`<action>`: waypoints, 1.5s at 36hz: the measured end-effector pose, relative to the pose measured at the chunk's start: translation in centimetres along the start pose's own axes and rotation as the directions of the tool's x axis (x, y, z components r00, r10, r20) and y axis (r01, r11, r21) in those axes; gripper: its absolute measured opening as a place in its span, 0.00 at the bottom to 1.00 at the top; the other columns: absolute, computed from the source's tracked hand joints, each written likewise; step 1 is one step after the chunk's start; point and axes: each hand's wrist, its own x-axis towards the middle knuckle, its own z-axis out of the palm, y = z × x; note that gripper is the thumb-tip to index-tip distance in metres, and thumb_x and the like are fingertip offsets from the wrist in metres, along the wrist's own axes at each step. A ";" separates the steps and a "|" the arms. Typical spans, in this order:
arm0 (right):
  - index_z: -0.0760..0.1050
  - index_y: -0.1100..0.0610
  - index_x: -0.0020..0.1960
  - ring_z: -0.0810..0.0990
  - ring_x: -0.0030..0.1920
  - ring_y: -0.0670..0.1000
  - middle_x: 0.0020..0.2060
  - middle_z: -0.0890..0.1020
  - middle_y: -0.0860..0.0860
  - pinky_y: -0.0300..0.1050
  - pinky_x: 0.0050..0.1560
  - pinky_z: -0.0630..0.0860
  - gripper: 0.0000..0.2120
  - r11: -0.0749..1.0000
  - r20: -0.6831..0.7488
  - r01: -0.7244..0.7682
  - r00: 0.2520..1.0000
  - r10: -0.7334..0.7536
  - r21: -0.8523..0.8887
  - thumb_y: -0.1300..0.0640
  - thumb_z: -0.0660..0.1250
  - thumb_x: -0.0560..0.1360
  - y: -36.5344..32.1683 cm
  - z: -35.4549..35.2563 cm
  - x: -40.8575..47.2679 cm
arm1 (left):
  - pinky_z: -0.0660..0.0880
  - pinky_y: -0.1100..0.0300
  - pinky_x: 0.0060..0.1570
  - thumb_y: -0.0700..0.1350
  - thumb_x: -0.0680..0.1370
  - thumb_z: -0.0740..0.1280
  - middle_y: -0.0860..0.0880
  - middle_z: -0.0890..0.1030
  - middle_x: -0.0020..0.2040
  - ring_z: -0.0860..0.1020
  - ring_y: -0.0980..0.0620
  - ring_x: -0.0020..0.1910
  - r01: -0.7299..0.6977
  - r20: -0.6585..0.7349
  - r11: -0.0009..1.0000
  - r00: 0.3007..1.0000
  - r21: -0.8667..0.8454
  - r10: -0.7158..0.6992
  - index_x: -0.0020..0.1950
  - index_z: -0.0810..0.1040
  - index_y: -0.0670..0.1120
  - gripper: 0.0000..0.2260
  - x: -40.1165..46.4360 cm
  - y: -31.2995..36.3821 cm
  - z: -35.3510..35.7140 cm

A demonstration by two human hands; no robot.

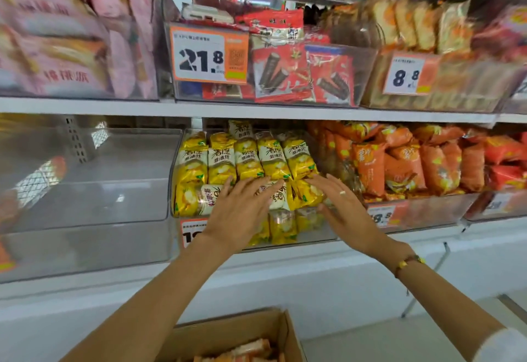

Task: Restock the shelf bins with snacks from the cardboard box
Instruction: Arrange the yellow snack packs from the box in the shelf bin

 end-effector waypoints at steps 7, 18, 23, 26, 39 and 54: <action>0.59 0.47 0.75 0.54 0.77 0.54 0.75 0.63 0.49 0.60 0.74 0.56 0.23 0.995 -0.028 -0.053 0.998 0.051 -0.090 0.52 0.48 0.81 -0.8 0.6 -0.5 | 0.51 0.48 0.72 0.51 0.84 0.49 0.55 0.62 0.75 0.61 0.51 0.73 0.061 -0.064 0.998 0.996 -0.030 -0.062 0.77 0.52 0.61 0.21 0.0 0.9 0.5; 0.52 0.42 0.76 0.46 0.78 0.47 0.76 0.54 0.40 0.55 0.76 0.47 0.26 0.981 0.025 -0.136 0.990 0.141 -0.142 0.40 0.46 0.78 -1.8 0.2 -0.6 | 0.47 0.49 0.74 0.54 0.84 0.49 0.54 0.61 0.76 0.58 0.52 0.74 0.055 -0.069 0.995 0.996 -0.089 -0.061 0.78 0.52 0.58 0.21 0.1 1.1 0.2; 0.60 0.47 0.75 0.56 0.76 0.52 0.75 0.63 0.47 0.58 0.75 0.52 0.25 0.962 -0.135 -0.107 0.988 0.074 -0.251 0.43 0.52 0.80 -3.0 0.0 -0.5 | 0.52 0.45 0.74 0.55 0.82 0.55 0.50 0.69 0.72 0.64 0.48 0.73 0.089 -0.248 0.996 0.964 -0.024 -0.092 0.75 0.63 0.54 0.20 -1.3 1.3 -0.9; 0.61 0.49 0.75 0.58 0.76 0.54 0.75 0.63 0.49 0.57 0.75 0.53 0.24 0.942 -0.238 -0.125 0.970 0.050 -0.310 0.46 0.53 0.81 -4.1 0.5 -1.0 | 0.51 0.43 0.74 0.54 0.82 0.55 0.49 0.67 0.74 0.62 0.45 0.74 0.155 -0.383 0.987 0.910 -0.041 -0.159 0.75 0.64 0.52 0.22 -3.9 1.0 -1.1; 0.60 0.48 0.76 0.56 0.76 0.62 0.76 0.60 0.54 0.66 0.72 0.58 0.26 0.863 -0.091 -0.175 0.985 0.150 -0.473 0.42 0.48 0.81 -5.5 3.7 -1.6 | 0.51 0.42 0.74 0.54 0.82 0.49 0.46 0.60 0.77 0.52 0.43 0.77 0.228 -0.209 0.968 0.957 0.105 -0.202 0.77 0.60 0.51 0.23 -7.5 -1.5 1.7; 0.66 0.50 0.73 0.67 0.70 0.60 0.69 0.71 0.55 0.61 0.70 0.60 0.23 0.907 -0.078 -0.132 0.991 0.110 -0.401 0.45 0.50 0.81 -10.2 5.3 2.0 | 0.50 0.47 0.74 0.52 0.82 0.46 0.46 0.68 0.73 0.60 0.45 0.75 0.238 -0.226 0.971 0.947 0.016 -0.229 0.75 0.65 0.47 0.23 -5.7 -2.5 0.2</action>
